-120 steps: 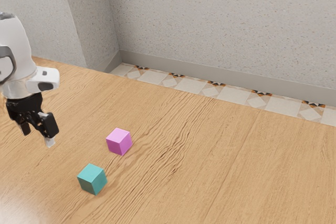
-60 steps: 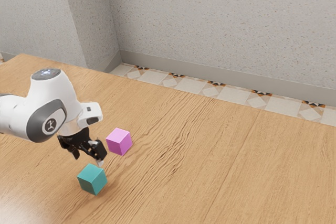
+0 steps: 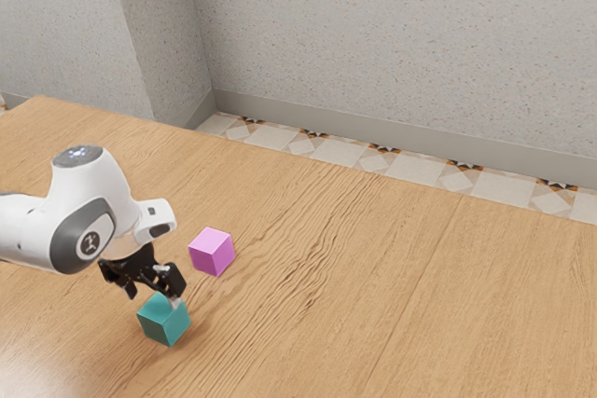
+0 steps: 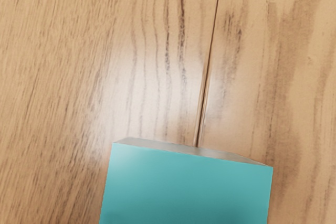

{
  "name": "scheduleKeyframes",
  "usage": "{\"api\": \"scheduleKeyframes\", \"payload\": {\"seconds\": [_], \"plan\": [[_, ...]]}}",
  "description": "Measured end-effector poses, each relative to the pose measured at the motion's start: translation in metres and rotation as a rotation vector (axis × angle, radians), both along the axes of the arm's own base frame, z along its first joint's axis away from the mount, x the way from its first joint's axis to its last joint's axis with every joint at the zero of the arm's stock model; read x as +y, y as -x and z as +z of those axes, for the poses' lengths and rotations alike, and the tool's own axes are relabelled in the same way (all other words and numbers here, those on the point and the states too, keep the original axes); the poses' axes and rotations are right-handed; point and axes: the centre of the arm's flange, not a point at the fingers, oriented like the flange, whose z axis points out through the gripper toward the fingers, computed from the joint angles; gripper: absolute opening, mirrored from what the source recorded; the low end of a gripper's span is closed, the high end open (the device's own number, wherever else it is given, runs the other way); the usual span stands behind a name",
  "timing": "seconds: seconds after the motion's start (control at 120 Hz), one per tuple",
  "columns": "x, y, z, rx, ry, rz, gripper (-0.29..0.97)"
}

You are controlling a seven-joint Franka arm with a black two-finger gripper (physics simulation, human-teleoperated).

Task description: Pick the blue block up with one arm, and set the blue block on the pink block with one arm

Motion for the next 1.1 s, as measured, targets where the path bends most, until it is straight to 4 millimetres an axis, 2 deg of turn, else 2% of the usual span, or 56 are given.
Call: {"api": "scheduleKeyframes", "payload": {"seconds": [0.425, 0.775, 1.1], "plan": [[-0.002, 0.0, -0.021, 0.041, 0.007, -0.035, 0.68], [-0.003, 0.001, -0.048, 0.1, 0.03, -0.053, 0.68], [-0.007, -0.01, -0.044, 0.084, 0.03, -0.081, 0.68]]}}
